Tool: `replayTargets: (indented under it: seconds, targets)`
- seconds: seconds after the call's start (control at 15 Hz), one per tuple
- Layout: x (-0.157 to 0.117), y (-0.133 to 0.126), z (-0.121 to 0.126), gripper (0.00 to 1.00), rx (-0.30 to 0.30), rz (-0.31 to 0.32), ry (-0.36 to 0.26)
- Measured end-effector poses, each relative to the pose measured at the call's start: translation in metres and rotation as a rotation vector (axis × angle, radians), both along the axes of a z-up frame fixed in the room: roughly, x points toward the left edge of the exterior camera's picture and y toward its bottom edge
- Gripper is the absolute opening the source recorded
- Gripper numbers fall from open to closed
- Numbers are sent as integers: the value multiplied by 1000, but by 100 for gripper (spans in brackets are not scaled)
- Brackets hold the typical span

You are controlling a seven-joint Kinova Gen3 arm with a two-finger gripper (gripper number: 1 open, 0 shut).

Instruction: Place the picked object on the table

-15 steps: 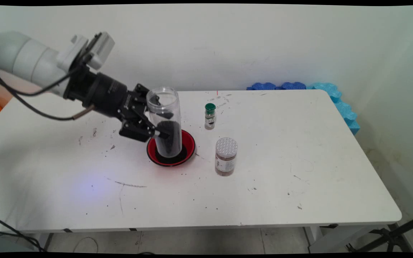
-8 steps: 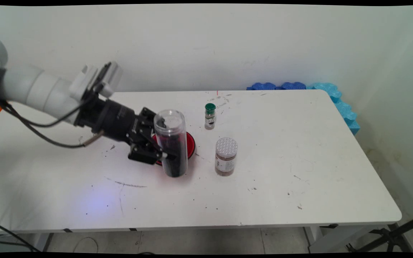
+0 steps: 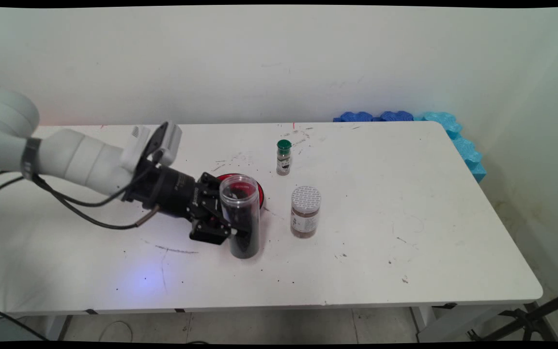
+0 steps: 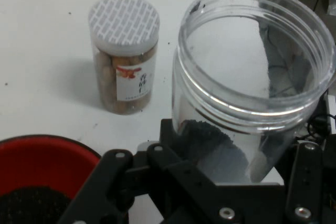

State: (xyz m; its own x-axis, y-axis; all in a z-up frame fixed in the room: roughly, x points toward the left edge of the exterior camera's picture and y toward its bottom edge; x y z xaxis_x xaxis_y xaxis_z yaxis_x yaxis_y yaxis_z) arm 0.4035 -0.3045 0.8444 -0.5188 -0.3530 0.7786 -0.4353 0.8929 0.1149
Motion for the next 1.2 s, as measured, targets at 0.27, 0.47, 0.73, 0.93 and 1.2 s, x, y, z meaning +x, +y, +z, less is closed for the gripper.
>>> replayTargets:
  seconds: [0.27,0.47,0.73,0.93,1.2]
  targets:
    - [-4,1,-21,0,7,10,-3]
    - [-5,1,-30,0,10,18,-2]
    - [-7,-1,-39,0,11,30,-1]
    - [-7,-2,-44,0,10,35,-1]
    - [-5,-4,-49,0,8,40,-3]
